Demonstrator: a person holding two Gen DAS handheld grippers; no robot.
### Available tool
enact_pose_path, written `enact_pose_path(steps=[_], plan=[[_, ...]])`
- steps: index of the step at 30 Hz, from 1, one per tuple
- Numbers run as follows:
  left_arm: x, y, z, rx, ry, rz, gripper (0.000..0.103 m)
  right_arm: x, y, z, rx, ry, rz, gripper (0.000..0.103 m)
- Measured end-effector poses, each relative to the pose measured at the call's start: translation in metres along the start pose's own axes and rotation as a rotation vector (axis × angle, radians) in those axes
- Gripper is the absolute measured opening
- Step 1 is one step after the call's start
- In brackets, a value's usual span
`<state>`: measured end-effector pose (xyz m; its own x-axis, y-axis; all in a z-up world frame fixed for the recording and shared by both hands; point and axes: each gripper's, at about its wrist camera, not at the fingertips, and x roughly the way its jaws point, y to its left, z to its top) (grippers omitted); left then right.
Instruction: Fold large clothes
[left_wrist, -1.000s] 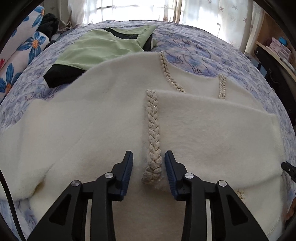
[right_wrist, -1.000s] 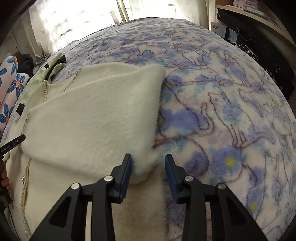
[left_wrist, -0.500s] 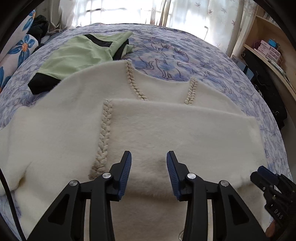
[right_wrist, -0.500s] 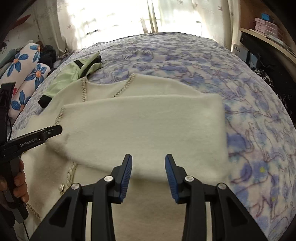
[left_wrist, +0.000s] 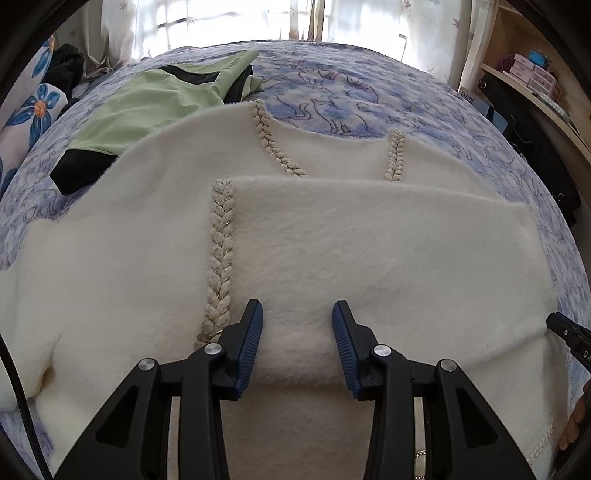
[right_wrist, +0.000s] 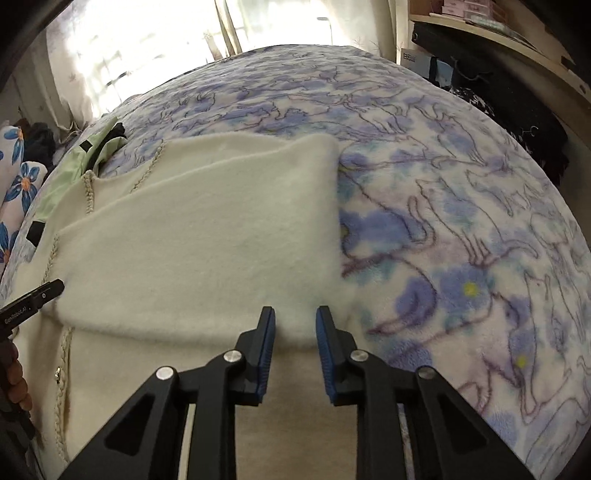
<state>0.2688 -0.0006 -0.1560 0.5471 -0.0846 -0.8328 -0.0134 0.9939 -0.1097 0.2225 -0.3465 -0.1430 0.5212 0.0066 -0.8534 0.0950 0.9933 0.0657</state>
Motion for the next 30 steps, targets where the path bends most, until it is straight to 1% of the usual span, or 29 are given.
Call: enact_pose_path(steps=[1, 2, 4, 7, 9, 11, 16, 19, 25, 30], plan=[[-0.001, -0.001, 0.000, 0.003, -0.001, 0.009, 0.038, -0.001, 0.002, -0.003, -0.005, 0.005, -0.035, 0.025], [-0.003, -0.002, -0.001, 0.005, -0.002, 0.015, 0.038, -0.002, 0.004, -0.006, -0.012, 0.010, -0.045, 0.025], [-0.009, -0.004, -0.003, 0.008, -0.005, 0.020, 0.038, -0.002, 0.004, -0.012, -0.007, 0.025, -0.031, 0.025], [-0.020, -0.002, -0.008, 0.008, -0.008, 0.016, 0.039, -0.011, 0.007, -0.018, 0.005, 0.014, -0.030, 0.025], [-0.028, 0.000, -0.012, 0.003, -0.006, 0.012, 0.044, -0.019, 0.009, -0.022, 0.019, 0.012, -0.014, 0.025], [-0.036, 0.003, -0.017, 0.003, -0.003, 0.019, 0.047, -0.029, 0.013, -0.028, 0.023, 0.009, -0.005, 0.025], [-0.061, 0.012, -0.037, 0.011, -0.004, 0.028, 0.047, -0.056, 0.029, -0.046, -0.001, -0.025, -0.006, 0.025], [-0.076, 0.019, -0.049, 0.009, 0.000, 0.042, 0.047, -0.069, 0.038, -0.058, -0.003, -0.030, 0.023, 0.025], [-0.113, 0.039, -0.076, -0.012, -0.005, 0.046, 0.047, -0.093, 0.059, -0.076, -0.021, -0.037, 0.066, 0.025], [-0.144, 0.060, -0.102, -0.034, -0.018, 0.048, 0.047, -0.112, 0.087, -0.090, -0.063, -0.046, 0.095, 0.025]])
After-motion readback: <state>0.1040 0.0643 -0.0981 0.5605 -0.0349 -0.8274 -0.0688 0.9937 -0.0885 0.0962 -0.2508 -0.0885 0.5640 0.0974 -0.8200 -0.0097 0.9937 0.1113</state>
